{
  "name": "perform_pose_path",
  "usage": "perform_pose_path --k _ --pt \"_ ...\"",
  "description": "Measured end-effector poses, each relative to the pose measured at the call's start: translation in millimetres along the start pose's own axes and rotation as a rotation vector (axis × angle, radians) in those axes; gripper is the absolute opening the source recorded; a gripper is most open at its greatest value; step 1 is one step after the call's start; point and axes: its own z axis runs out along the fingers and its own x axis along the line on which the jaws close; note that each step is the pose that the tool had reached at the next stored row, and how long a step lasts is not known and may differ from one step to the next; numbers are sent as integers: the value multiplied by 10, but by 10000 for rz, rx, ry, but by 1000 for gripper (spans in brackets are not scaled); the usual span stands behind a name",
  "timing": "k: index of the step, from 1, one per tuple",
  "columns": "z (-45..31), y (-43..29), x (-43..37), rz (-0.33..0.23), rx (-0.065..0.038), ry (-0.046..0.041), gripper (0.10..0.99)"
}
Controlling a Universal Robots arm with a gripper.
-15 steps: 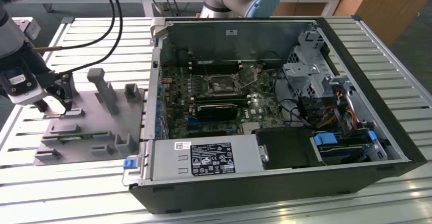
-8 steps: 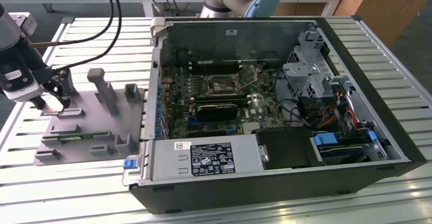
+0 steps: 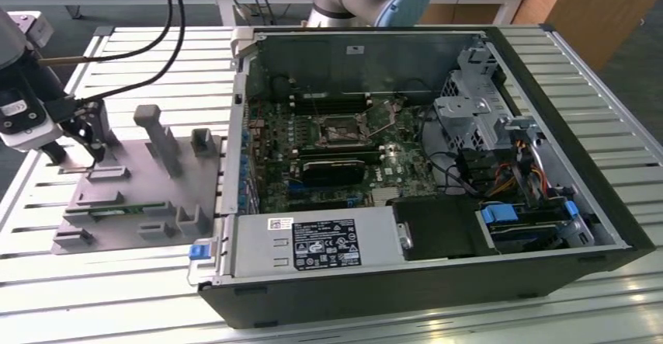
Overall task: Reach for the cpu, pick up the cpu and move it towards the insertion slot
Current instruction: 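Pick up the cpu and move it towards the insertion slot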
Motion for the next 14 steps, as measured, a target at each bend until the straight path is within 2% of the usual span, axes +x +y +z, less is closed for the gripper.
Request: perform_pose_path --k 14 --pt "-155 15 0 0 0 0 541"
